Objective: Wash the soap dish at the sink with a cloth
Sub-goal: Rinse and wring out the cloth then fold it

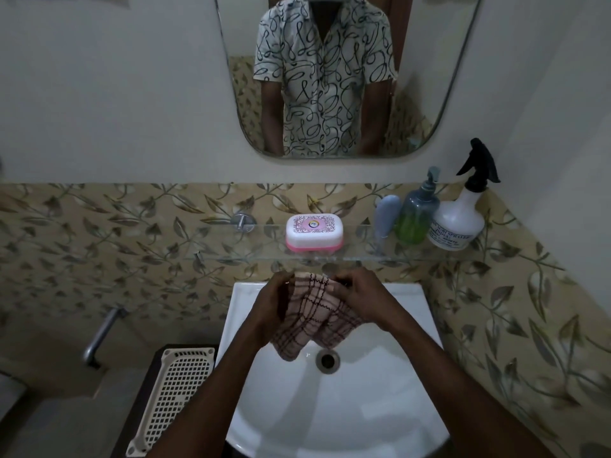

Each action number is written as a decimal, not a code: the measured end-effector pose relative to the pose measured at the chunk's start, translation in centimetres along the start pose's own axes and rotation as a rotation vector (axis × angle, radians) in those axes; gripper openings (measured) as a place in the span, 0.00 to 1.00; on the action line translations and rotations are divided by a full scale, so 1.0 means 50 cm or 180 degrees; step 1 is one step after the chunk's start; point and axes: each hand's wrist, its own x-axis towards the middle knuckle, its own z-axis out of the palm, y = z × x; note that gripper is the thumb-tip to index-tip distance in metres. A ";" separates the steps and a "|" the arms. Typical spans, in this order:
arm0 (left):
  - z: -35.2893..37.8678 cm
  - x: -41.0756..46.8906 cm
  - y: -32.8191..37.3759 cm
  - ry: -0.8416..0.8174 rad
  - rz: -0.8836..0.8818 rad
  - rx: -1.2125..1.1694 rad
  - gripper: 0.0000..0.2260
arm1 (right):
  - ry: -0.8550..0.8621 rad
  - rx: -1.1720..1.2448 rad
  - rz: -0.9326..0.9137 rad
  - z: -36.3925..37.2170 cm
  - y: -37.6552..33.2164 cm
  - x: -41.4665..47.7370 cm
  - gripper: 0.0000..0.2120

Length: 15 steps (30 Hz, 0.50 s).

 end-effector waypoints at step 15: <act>-0.095 0.002 0.088 0.0320 0.1340 0.1882 0.09 | -0.0542 0.1096 0.0363 -0.115 0.049 -0.029 0.14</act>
